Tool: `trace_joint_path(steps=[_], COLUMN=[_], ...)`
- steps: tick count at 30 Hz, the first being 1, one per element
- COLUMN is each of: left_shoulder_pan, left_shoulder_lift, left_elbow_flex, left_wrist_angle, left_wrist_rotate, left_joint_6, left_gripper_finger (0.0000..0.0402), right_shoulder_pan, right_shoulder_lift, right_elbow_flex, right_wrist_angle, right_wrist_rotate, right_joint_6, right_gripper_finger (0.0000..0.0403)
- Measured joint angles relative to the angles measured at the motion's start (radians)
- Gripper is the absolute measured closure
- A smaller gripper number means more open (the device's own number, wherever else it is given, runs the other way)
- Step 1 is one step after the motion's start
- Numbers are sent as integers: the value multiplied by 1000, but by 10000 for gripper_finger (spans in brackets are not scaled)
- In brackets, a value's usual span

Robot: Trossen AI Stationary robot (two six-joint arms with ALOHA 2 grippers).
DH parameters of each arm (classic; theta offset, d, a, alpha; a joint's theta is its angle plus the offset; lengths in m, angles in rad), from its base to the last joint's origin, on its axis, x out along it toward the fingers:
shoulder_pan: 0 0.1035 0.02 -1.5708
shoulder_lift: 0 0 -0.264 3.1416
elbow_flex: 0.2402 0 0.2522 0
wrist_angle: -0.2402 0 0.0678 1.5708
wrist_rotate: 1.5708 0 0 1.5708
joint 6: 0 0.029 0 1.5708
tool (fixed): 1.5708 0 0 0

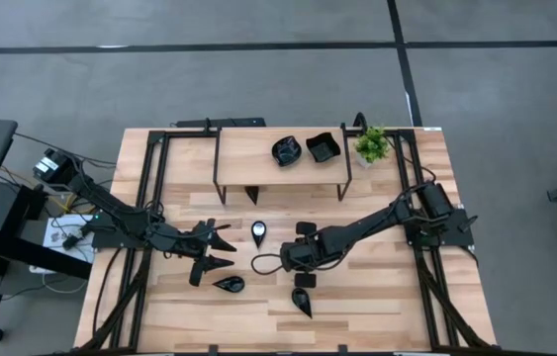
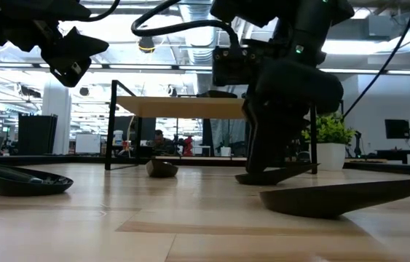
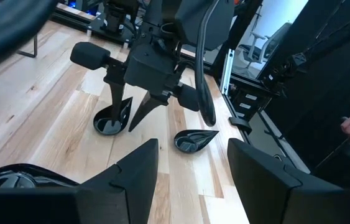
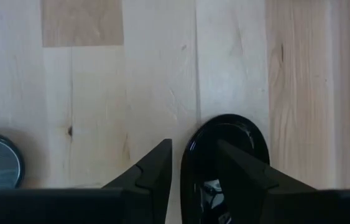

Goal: Pick & Place Mini shaped plates
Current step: Put the black drop shaped plate on the shelf

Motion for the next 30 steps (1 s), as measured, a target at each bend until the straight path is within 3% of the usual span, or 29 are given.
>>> trace_joint_path(steps=[21,30], left_shoulder_pan=[0,0], left_shoulder_lift=[0,0], left_elbow_flex=[0,0], left_wrist_angle=[0,1], left_wrist_rotate=[0,0], left_joint_6=[0,0], left_gripper_finger=[206,206], right_shoulder_pan=[1,0], right_shoulder_lift=[1,1], right_elbow_flex=[0,0], right_wrist_angle=[-27,-27], right_wrist_rotate=[1,1], right_joint_6=[0,2], right_gripper_finger=[318,353])
